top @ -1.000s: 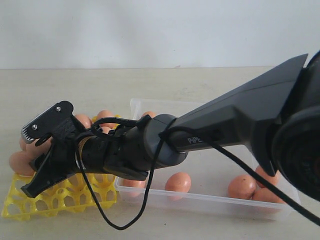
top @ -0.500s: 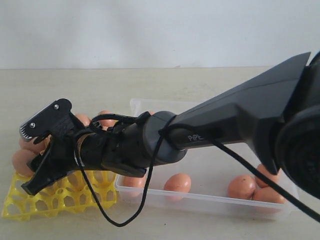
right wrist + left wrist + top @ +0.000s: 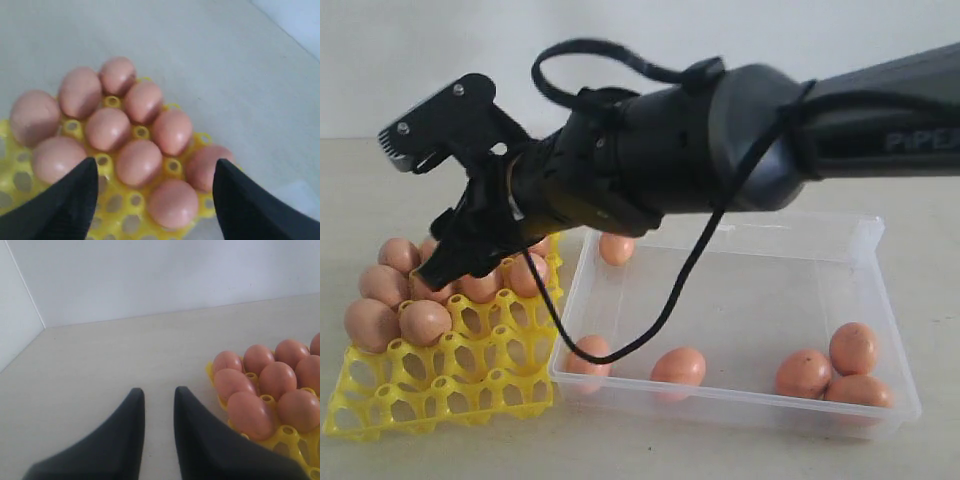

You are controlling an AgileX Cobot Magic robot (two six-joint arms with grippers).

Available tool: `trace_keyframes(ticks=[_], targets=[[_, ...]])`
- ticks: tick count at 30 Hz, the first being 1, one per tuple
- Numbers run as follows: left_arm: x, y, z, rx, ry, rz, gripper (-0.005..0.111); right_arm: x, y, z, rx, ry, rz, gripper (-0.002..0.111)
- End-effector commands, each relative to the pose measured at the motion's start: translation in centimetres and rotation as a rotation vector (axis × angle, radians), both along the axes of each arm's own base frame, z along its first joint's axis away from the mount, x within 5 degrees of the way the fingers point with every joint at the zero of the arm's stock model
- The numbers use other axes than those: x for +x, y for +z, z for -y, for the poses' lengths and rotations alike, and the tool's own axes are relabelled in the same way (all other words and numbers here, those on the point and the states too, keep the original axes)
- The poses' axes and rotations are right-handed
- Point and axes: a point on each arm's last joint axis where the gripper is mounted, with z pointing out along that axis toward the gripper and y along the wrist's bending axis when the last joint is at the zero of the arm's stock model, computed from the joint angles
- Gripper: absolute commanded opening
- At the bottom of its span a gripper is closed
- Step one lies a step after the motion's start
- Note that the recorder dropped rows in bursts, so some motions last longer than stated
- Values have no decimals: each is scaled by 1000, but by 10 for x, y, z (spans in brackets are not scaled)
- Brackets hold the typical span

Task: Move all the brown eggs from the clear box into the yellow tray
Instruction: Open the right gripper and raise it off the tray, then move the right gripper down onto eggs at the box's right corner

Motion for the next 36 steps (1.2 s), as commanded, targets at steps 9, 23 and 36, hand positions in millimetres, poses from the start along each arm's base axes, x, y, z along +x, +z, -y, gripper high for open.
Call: trace_keyframes(ticks=[9,23,36], targets=[[0,-1,0,-4,2,1,22,-17,-5,86,-369,-126,-92,63],[0,-1,0,-4,2,1,22,-32,-23,172,-680,-249,-215,63],[0,-1,0,-4,2,1,22,-51,-24,195,-842,18,-223,63]])
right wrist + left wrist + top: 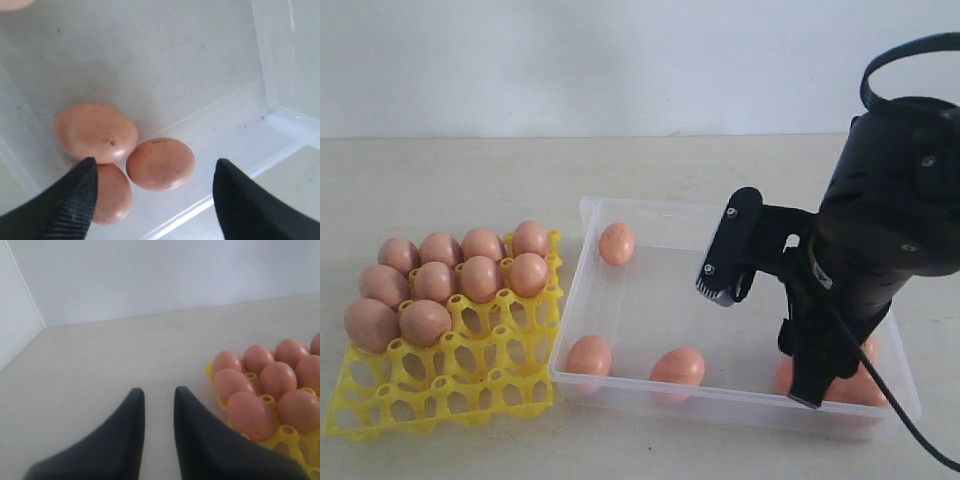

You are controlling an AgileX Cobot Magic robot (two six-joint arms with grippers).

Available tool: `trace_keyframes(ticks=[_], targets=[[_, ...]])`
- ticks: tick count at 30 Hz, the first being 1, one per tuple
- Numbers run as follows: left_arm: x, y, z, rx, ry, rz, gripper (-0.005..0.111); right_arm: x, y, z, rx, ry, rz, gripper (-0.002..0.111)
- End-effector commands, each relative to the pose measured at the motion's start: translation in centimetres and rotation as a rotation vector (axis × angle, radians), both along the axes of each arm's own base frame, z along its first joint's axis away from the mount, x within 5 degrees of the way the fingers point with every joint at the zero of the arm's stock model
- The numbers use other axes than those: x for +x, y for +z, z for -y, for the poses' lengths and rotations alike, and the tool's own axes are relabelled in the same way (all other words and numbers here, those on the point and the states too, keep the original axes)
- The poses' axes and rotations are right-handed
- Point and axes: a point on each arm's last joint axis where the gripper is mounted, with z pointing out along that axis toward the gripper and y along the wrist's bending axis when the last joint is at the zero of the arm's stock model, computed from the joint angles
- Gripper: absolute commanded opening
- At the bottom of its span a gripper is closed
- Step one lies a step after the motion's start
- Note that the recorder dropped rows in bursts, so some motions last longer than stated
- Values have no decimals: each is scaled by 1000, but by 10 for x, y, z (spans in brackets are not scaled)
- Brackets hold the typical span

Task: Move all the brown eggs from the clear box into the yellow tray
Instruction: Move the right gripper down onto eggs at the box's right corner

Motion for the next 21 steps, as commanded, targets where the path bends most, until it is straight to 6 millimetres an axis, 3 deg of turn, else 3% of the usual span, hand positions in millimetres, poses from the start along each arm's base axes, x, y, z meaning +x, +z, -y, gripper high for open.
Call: trace_keyframes(ticks=[1,5,21], targets=[[0,-1,0,-4,2,1,22,-9,-1,2,-32,121,-108,63],[0,-1,0,-4,2,1,22,-15,-2,4,-82,207,-184,63],[0,-1,0,-4,2,1,22,-5,-5,-3,-108,379,-111,63]])
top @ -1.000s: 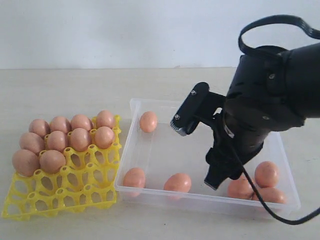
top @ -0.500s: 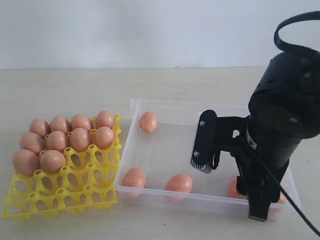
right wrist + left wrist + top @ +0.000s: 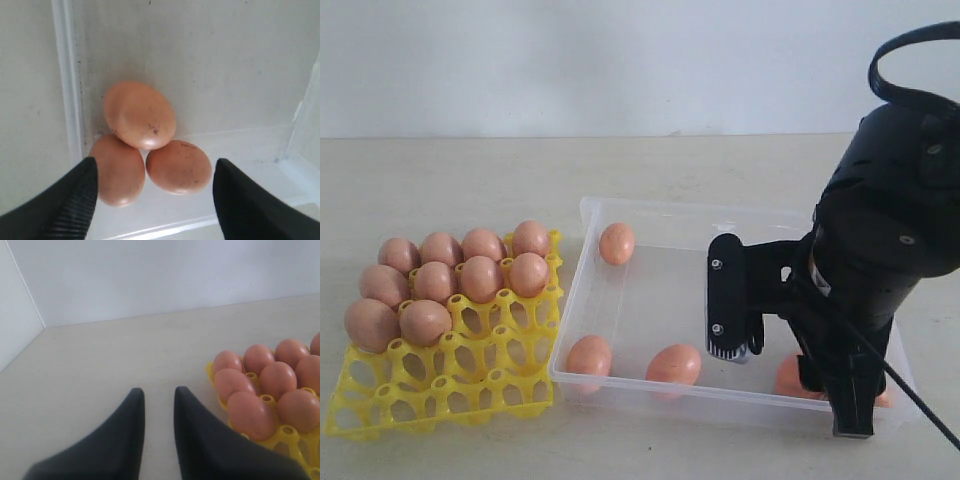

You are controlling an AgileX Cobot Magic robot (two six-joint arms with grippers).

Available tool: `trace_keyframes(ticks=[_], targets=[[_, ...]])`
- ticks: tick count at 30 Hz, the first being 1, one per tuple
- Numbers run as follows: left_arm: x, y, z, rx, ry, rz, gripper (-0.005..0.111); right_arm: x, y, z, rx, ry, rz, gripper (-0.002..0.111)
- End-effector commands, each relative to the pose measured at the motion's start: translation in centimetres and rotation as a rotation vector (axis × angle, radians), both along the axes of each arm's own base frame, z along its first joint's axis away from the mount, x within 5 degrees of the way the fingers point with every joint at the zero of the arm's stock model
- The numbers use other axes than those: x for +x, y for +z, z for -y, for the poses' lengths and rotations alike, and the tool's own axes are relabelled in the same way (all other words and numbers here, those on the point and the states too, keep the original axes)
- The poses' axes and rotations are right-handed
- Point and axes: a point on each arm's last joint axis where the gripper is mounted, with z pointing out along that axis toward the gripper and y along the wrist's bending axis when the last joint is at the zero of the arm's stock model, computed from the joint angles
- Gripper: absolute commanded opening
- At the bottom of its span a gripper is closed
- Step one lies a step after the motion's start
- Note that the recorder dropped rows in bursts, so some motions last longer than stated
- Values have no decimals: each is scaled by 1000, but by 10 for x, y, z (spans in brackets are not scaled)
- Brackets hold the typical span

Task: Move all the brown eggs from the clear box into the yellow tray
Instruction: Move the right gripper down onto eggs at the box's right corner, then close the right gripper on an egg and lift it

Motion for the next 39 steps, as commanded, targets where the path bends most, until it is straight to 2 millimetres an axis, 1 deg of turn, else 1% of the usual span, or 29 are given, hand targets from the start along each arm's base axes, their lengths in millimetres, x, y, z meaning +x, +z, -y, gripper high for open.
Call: trace_keyframes(ticks=[1,7,16,24,27,35,39], targets=[[0,-1,0,-4,2,1,22,3,-5,-2,-8,55,8,63],[0,-1,0,-4,2,1,22,6,-20,-4,-62,86,-38,63],[0,-1,0,-4,2,1,22,9,-29,-8,-65,125,-47,63],[0,-1,0,-4,2,1,22,11,-43,-9,-100,132,-89,63],[0,-1,0,-4,2,1,22,12,-46,-9,-107,140,-97,63],[0,-1,0,-4,2,1,22,16,-46,-11,-69,158,-68,63],[0,-1,0,-4,2,1,22,17,-53,-12,-81,159,-85,63]])
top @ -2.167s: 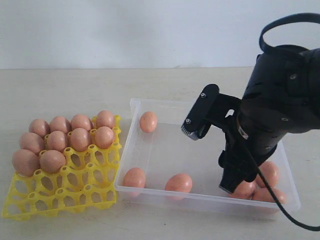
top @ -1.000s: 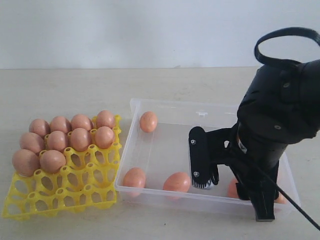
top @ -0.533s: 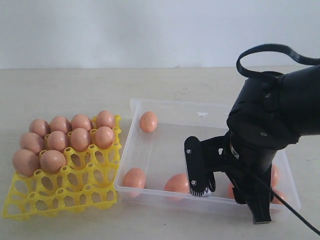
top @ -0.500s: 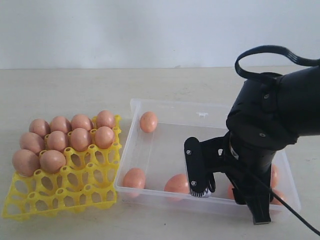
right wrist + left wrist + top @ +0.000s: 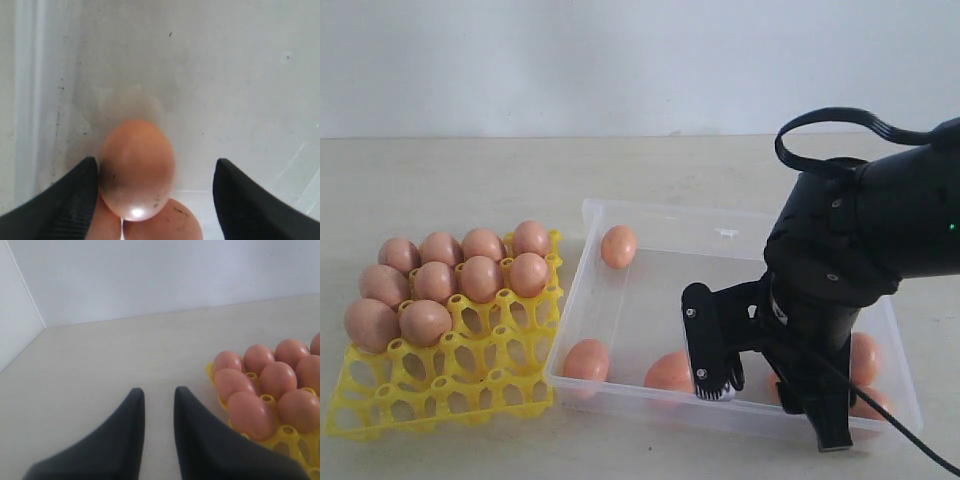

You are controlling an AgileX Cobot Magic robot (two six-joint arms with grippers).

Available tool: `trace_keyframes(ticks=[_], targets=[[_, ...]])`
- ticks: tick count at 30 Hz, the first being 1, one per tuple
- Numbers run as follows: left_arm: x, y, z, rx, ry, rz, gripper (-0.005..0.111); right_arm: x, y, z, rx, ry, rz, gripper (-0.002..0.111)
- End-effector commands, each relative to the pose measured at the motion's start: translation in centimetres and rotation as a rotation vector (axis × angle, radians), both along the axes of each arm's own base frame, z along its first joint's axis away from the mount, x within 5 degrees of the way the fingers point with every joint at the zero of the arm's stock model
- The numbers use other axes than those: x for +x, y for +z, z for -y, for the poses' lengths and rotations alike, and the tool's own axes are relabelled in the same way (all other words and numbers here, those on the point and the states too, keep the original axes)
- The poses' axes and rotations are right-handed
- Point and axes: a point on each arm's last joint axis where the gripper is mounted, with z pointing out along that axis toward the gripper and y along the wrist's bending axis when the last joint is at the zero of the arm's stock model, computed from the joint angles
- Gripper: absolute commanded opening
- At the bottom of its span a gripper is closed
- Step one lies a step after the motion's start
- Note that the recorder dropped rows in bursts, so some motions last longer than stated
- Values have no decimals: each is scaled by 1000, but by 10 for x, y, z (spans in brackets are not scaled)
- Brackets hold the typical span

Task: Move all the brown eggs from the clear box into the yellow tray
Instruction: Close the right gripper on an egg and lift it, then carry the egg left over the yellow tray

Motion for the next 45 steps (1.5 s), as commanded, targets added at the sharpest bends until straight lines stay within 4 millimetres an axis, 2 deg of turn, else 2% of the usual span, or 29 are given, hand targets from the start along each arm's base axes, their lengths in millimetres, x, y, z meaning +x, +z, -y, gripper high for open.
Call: trace_keyframes(ticks=[1,14,15,16,17,18,19,22,27,31,34,40,41,43,45], targets=[[0,-1,0,-4,2,1,22,1,-9,2,-16,-2,-22,63],[0,-1,0,-4,2,1,22,7,-23,2,-16,-11,-42,61],[0,-1,0,-4,2,1,22,7,-23,2,-18,-10,-39,58],[0,-1,0,-4,2,1,22,8,-23,3,-25,-11,-40,43],[0,-1,0,-4,2,1,22,8,-23,4,-25,-12,-38,35],[0,-1,0,-4,2,1,22,10,-22,5,-16,-17,-31,12],[0,-1,0,-4,2,1,22,11,-20,5,-16,-27,-20,0],[0,-1,0,-4,2,1,22,17,-6,0,51,-79,37,0],[0,-1,0,-4,2,1,22,20,36,-6,251,-187,176,0],[0,-1,0,-4,2,1,22,19,53,-7,371,-264,233,0],[0,-1,0,-4,2,1,22,19,72,-13,558,-329,293,0],[0,-1,0,-4,2,1,22,22,103,-33,1051,-500,320,0],[0,-1,0,-4,2,1,22,19,109,-44,1173,-506,297,0],[0,-1,0,-4,2,1,22,12,120,-60,1319,-417,285,0],[0,-1,0,-4,2,1,22,8,122,-71,1394,-357,271,0]])
